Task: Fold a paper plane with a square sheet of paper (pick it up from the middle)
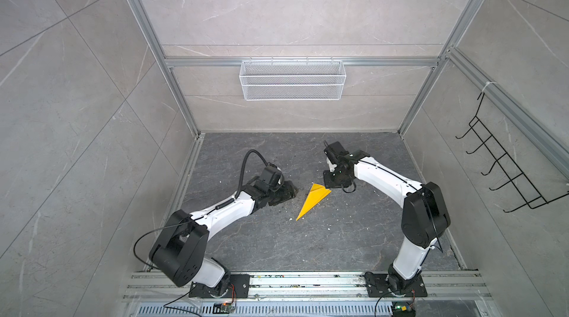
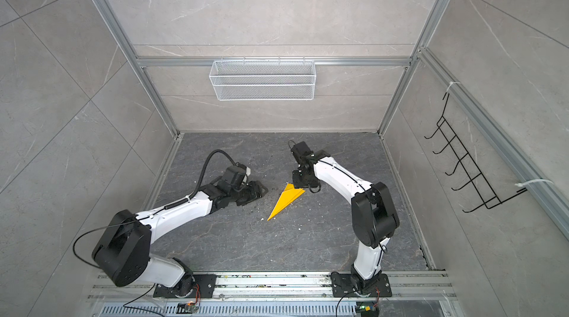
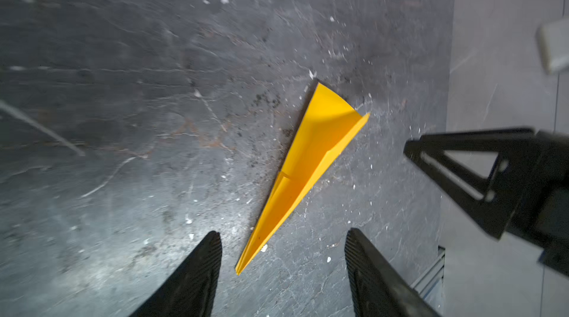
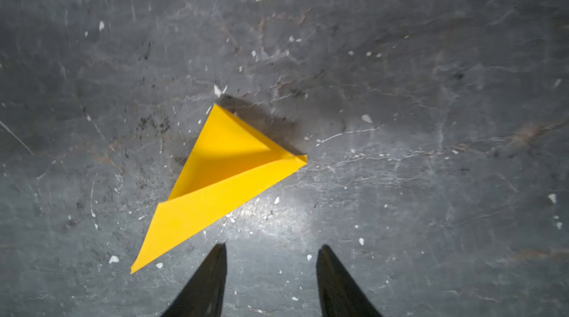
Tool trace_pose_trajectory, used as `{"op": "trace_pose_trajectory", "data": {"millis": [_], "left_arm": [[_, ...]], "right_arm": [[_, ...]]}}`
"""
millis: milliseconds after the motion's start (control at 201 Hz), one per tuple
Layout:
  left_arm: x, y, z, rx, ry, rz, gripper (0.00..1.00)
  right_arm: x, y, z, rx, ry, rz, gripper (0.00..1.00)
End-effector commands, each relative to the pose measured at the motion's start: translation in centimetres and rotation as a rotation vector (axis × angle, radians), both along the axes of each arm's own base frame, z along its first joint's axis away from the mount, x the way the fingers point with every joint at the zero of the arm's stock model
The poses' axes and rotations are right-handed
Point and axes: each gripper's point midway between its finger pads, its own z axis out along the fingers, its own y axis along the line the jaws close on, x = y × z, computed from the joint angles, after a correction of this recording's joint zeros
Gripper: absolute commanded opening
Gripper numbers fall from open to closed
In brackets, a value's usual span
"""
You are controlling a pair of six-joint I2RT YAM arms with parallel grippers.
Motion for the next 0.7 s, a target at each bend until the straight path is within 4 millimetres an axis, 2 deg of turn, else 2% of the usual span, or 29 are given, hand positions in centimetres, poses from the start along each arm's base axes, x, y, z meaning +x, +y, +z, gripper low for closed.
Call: {"op": "trace_pose_trajectory", "data": {"millis": [0,174,319,423,563,657,697], "left_arm": [[-0.4,4.3,-1.0,0.122,-0.017,0.056,0.74],[-0.8,9.7,-1.8,0.18,-0.019,0.182,0.83],[-1.4,12.5,-2.3,0.182,-0.013,0.241,0.89],[-1.8,13.4,-2.5,0.196,-0.009,0.253,0.9],[-2.0,13.7,-3.0,0.206,0.003,0.249,0.91],[-2.0,13.6,-3.2,0.205,0.013,0.243,0.91],[-2.0,13.5,-3.4,0.204,0.02,0.238,0.91]], "right_arm": [[-2.0,1.4,-0.9,-0.06,0.017,0.016,0.62],[-2.7,4.2,-1.8,-0.107,-0.005,0.024,0.74],[-2.3,5.4,-2.4,-0.164,-0.026,-0.037,0.76],[-1.9,6.2,-2.9,-0.185,-0.033,-0.095,0.74],[-1.6,6.7,-3.5,-0.227,-0.041,-0.152,0.71],[-1.4,5.9,-3.4,-0.276,-0.066,-0.203,0.66],[-1.4,5.8,-3.5,-0.28,-0.072,-0.217,0.6]]}}
